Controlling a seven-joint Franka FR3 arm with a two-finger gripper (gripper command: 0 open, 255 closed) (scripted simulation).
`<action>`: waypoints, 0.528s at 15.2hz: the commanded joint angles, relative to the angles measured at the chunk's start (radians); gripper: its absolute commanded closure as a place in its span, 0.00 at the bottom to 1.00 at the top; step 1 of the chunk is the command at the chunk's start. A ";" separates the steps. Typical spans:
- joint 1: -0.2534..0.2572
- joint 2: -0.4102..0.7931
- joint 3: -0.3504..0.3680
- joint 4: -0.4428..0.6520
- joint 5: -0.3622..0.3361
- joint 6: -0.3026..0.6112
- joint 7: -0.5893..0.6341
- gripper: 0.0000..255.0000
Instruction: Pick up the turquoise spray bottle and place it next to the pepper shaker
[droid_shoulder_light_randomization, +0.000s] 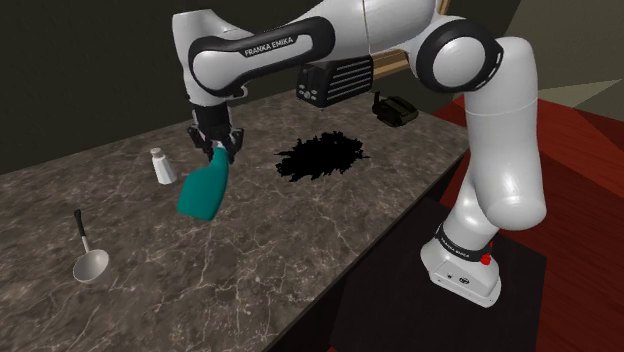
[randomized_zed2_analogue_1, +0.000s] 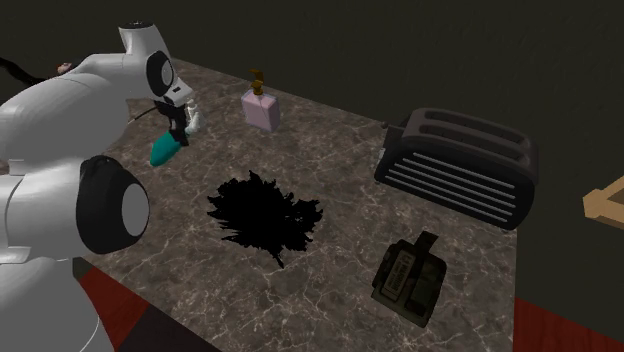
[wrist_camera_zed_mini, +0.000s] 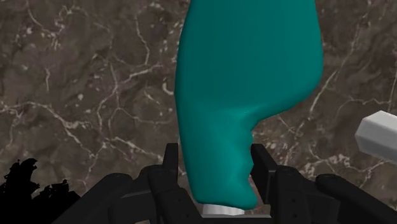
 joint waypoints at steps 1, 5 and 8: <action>0.000 0.005 0.001 -0.022 0.001 0.023 -0.002 1.00; 0.000 0.018 0.000 -0.056 -0.001 0.071 -0.002 1.00; 0.000 0.030 -0.001 -0.079 -0.002 0.105 -0.002 1.00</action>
